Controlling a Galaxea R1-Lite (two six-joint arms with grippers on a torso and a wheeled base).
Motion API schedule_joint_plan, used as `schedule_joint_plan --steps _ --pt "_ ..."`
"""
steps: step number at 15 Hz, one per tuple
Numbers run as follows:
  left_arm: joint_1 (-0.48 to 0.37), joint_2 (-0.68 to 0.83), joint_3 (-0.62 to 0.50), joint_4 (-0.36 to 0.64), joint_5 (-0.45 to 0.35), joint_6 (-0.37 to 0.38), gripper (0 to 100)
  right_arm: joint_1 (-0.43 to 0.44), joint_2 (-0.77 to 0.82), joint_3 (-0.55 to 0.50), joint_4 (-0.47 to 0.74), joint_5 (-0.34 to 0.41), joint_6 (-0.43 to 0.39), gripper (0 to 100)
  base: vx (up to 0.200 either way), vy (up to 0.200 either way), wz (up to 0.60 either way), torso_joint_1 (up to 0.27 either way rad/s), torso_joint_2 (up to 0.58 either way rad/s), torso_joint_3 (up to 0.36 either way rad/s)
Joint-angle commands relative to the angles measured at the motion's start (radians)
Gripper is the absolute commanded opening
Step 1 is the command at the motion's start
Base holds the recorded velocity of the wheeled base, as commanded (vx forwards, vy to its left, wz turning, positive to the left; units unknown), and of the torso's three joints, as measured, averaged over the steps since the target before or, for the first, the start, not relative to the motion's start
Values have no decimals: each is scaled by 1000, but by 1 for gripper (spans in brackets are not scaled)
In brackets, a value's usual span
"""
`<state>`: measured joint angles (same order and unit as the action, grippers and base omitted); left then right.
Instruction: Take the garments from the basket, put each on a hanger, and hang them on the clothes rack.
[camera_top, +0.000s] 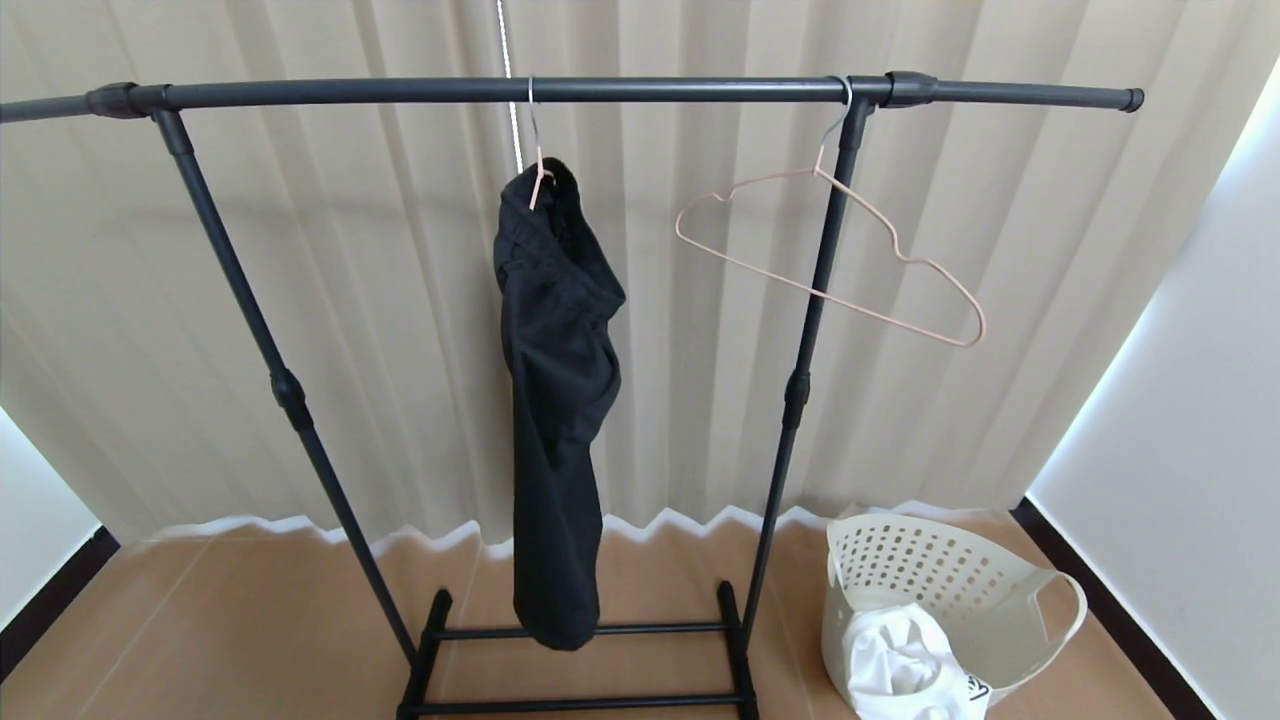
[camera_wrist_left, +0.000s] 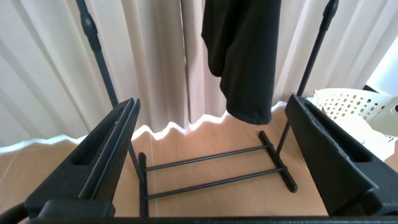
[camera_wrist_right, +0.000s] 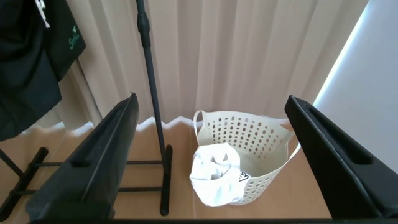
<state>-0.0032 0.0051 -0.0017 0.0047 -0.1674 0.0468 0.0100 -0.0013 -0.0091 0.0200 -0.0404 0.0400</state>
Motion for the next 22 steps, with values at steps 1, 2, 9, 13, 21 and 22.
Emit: schedule_joint_plan --steps 1,2,9,13,21,22 --pt "0 4 2 0 0 -2 100 1 1 0 0 1 0 100 0 0 0 -173 505 339" --pt "0 3 0 0 0 -2 100 1 1 0 0 1 0 100 0 0 0 -163 505 334" --pt "0 3 0 0 3 -2 100 1 1 0 0 1 1 100 0 0 0 -131 484 350" --pt "0 3 0 0 3 -2 100 1 1 0 0 1 1 100 0 0 0 -72 432 352" --pt "0 3 0 0 3 -2 100 1 1 0 0 -1 1 100 0 0 -450 -7 61 52" --pt "0 3 2 0 3 -2 100 1 1 0 0 -1 1 100 0 0 0 0 0 0"
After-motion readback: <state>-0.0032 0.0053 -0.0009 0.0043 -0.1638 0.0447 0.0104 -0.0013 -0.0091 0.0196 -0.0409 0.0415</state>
